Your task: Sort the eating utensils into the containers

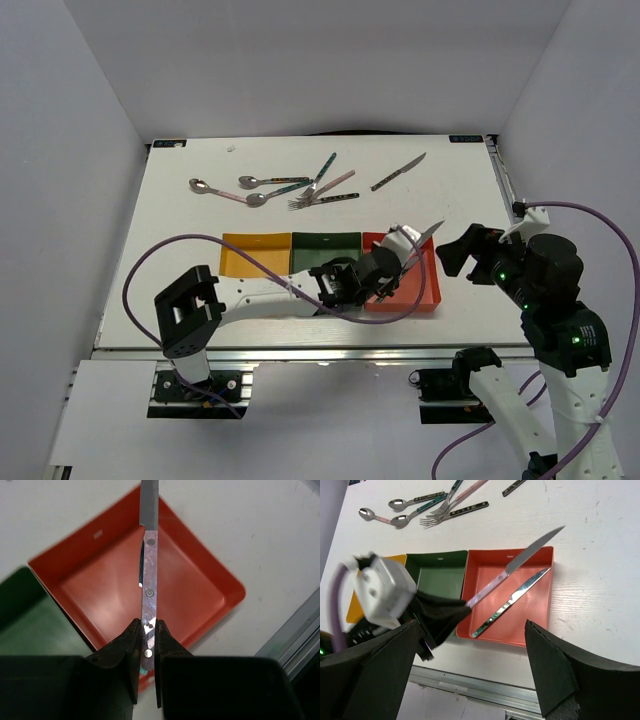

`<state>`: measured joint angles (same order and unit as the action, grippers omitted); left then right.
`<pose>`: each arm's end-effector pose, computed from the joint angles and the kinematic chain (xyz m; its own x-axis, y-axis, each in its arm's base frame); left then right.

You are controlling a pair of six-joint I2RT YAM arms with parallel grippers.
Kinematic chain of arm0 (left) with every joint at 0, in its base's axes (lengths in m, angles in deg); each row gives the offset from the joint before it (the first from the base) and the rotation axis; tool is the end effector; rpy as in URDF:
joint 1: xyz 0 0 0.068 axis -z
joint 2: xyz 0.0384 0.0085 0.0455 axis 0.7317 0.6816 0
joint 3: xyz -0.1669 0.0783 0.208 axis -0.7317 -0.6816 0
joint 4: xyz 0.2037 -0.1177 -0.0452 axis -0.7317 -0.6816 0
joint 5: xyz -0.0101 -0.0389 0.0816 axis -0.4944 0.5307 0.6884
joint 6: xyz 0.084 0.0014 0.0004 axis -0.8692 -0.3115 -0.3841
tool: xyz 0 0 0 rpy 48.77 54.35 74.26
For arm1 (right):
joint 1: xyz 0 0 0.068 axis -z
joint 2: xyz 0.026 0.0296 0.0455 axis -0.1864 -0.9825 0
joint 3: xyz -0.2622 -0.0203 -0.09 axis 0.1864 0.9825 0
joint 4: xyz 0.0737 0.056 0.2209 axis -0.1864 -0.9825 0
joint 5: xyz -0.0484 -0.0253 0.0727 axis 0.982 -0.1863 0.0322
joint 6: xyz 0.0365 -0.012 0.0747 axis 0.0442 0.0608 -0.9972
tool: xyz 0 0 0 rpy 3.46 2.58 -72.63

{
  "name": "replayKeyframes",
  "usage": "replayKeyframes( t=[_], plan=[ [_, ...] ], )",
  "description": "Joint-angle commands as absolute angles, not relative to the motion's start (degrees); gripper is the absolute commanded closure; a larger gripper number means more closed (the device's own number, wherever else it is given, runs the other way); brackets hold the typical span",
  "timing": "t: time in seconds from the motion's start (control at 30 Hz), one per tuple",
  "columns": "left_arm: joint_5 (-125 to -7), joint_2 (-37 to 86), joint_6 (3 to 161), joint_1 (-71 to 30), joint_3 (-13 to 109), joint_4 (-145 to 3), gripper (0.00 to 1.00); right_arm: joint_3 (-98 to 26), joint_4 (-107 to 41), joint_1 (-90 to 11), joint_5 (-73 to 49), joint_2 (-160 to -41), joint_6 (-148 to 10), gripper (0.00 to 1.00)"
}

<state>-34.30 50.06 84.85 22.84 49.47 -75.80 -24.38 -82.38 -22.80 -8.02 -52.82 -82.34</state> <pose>0.1712 -0.3811 0.2602 -0.3537 0.2893 -0.8895 0.6717 0.7404 -0.0263 0.0909 0.0248 0.3781 -0.3937 0.2699 -0.8787 -0.1473 0.9250 0.3502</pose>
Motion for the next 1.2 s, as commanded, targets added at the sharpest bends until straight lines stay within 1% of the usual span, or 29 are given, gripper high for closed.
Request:
replayKeyframes(
  t=[0.0,0.1,0.2,0.4,0.43,0.5,0.53,0.57,0.6,0.63,0.73,0.77,0.83,1.03,1.13,1.17],
  plan=[
    [-29.03,47.0,90.6,25.3,43.99,-73.28,1.0,-28.02,-83.2,-22.7,-6.71,-53.01,-81.8,0.11],
    [-27.61,46.3,93.42,25.48,39.51,-70.82,1.0,-28.11,-83.29,-22.7,-7.85,-53.01,-82.15,0.11],
    [-28.66,46.21,95.0,25.57,36.52,-68.8,1.0,-27.67,-83.38,-22.7,-9.43,-53.19,-82.5,0.11],
    [-27.35,47.17,96.41,25.48,35.89,-68.7,1.0,-27.67,-83.03,-22.7,-10.84,-53.1,-83.29,0.11],
    [-27.35,47.26,96.32,25.48,36.16,-68.79,0.94,-27.58,-82.94,-22.7,-11.02,-53.1,-83.38,0.11],
    [-27.53,47.35,96.06,25.48,36.42,-68.7,0.7,-27.23,-82.68,-22.78,-11.19,-53.1,-83.47,0.11],
    [-27.44,47.35,95.97,25.57,36.94,-68.79,0.6,-26.53,-82.5,-22.7,-11.2,-53.1,-83.56,0.11],
    [-27.44,47.26,95.88,25.57,36.95,-68.44,0.35,-26.18,-82.33,-22.7,-11.28,-53.1,-83.56,0.11],
    [-27.61,46.83,95.97,25.57,37.12,-68.35,0.21,-25.65,-81.8,-22.78,-11.37,-53.19,-83.56,0.11],
    [-27.79,46.56,95.79,25.57,37.21,-68.18,0.17,-24.43,-81.54,-22.7,-11.46,-53.19,-83.65,0.11],
    [-27.79,45.68,95.71,25.57,37.56,-67.83,0.09,-22.75,-80.22,-22.7,-11.63,-53.36,-83.82,0.11],
    [-27.79,44.98,95.53,25.48,37.82,-67.91,0.05,-21.79,-79.78,-22.78,-11.81,-53.54,-83.91,0.11],
    [-26.31,43.84,95.62,25.31,38.52,-68.7,0.02,-21.08,-78.64,-22.7,-12.07,-53.54,-84.35,0.11],
    [-22.0,43.13,94.91,22.76,42.48,-74.75,0.02,-18.8,-76.17,-22.7,-9.09,-55.46,-85.23,0.11],
    [-18.31,39.45,97.01,19.69,42.49,-78.36,0.02,-16.96,-74.07,-22.7,-5.49,-59.06,-87.15,0.11],
    [-18.3,38.48,99.2,16.29,42.4,-80.55,0.02,-16.25,-71.97,-22.7,-4.09,-60.03,-87.86,0.11]
  ],
)
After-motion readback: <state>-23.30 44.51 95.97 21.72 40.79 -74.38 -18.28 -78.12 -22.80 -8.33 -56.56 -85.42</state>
